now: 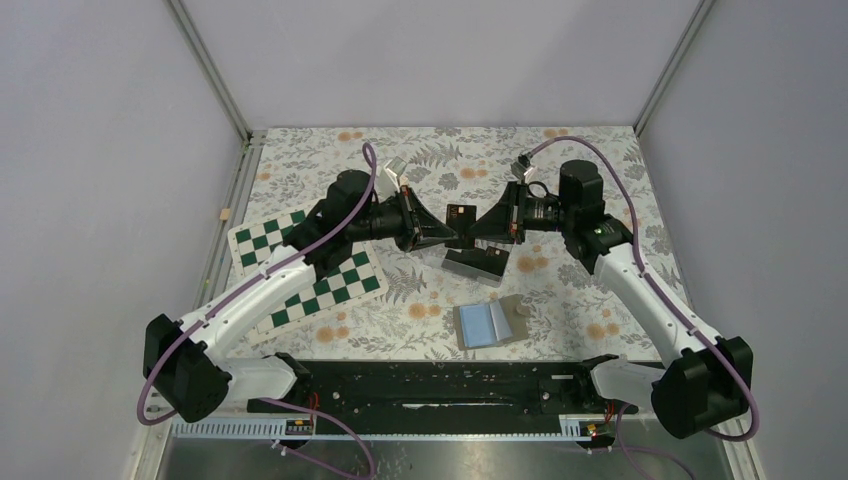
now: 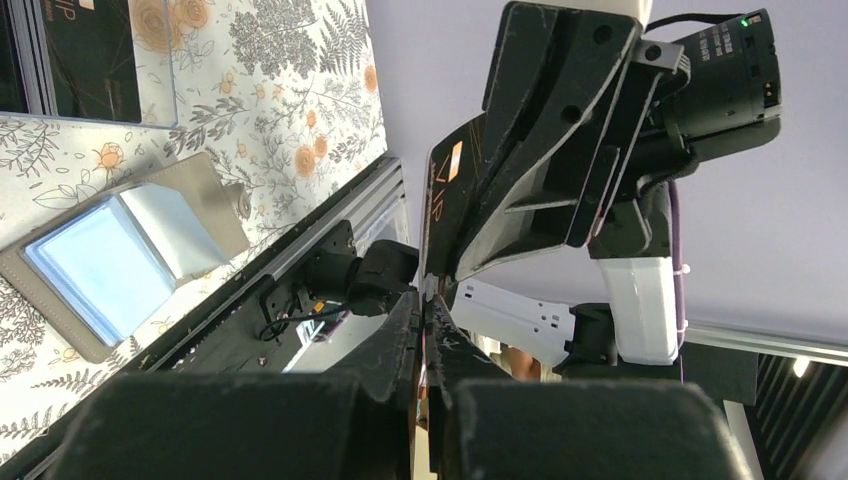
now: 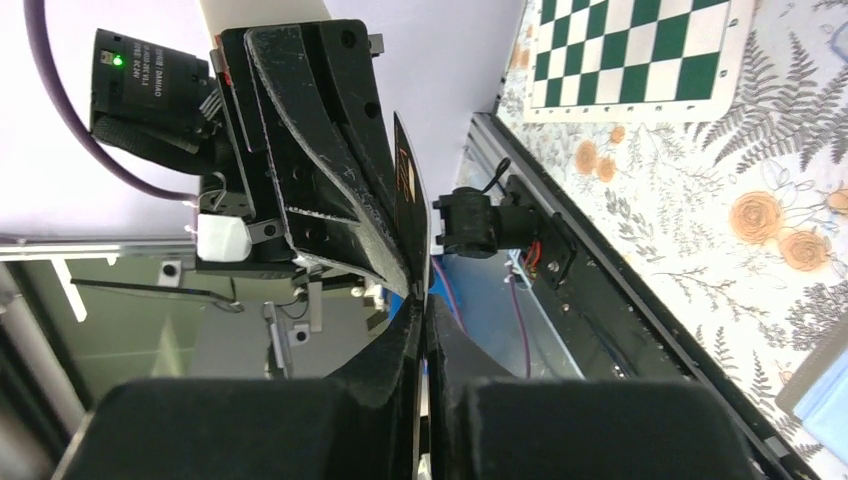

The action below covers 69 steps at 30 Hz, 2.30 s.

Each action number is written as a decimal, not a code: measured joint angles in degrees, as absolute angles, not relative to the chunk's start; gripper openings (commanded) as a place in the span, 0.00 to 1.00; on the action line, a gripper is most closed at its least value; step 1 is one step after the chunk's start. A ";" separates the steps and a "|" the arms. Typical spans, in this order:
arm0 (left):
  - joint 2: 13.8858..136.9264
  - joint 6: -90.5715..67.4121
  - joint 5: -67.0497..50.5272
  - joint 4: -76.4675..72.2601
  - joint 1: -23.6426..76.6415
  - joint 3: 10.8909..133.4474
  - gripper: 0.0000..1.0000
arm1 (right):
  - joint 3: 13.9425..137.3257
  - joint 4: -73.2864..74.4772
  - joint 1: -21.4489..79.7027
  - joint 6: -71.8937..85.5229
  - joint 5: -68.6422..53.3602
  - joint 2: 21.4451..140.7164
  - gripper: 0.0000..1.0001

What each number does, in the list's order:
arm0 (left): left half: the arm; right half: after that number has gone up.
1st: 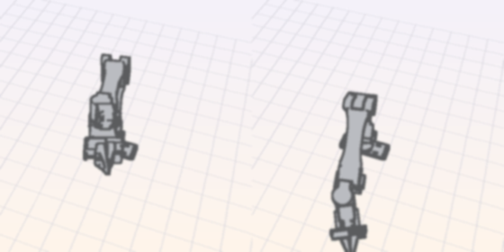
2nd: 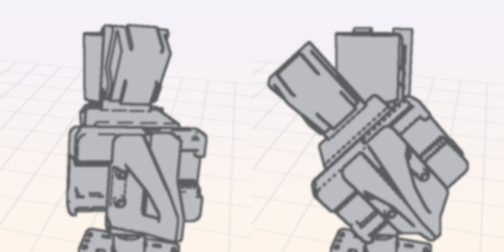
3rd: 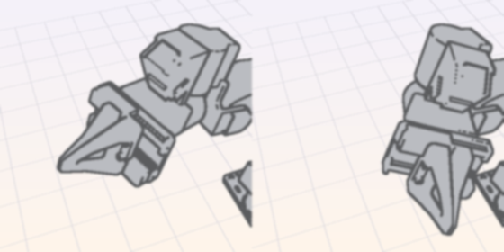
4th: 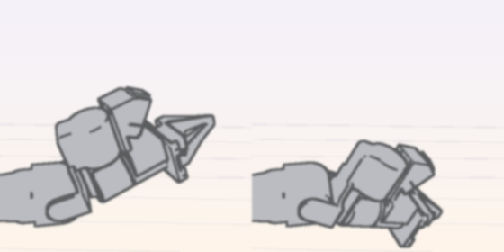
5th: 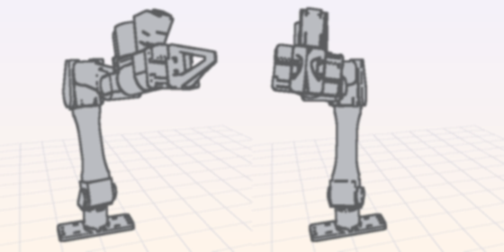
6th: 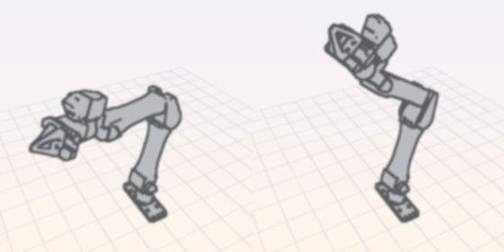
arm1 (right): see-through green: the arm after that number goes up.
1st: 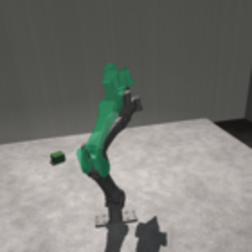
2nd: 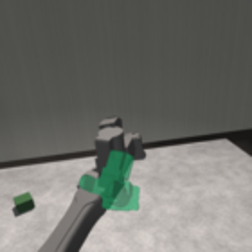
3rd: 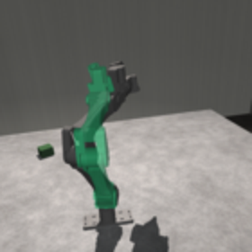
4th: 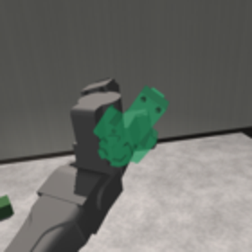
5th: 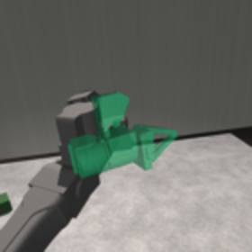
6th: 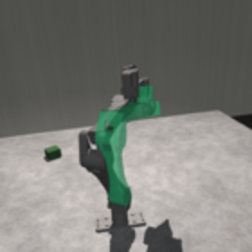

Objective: Put the credit cards into the card holder
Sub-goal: Pick up the credit card from the storage box, then insert the credit card into the card holder.

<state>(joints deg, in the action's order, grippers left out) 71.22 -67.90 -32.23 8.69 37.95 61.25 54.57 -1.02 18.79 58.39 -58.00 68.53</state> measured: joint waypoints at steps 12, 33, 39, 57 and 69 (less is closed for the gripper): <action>70.98 -69.54 -34.02 4.34 37.95 59.33 0.00 | 51.51 -9.28 19.62 62.17 -56.55 68.75 0.32; 69.49 -68.60 -33.15 3.79 37.85 58.46 0.52 | 49.82 -22.28 19.62 72.16 -58.78 70.13 0.00; 68.73 -68.03 -32.21 4.62 37.74 57.87 0.54 | 49.82 -21.96 19.66 72.18 -59.27 70.11 0.00; 63.48 -60.42 -24.08 19.16 37.17 47.94 0.37 | 44.27 11.94 17.87 38.35 -51.94 67.85 0.00; 82.43 -60.23 -23.20 16.23 48.01 45.01 0.26 | 30.68 11.33 17.87 30.22 -39.83 67.48 0.00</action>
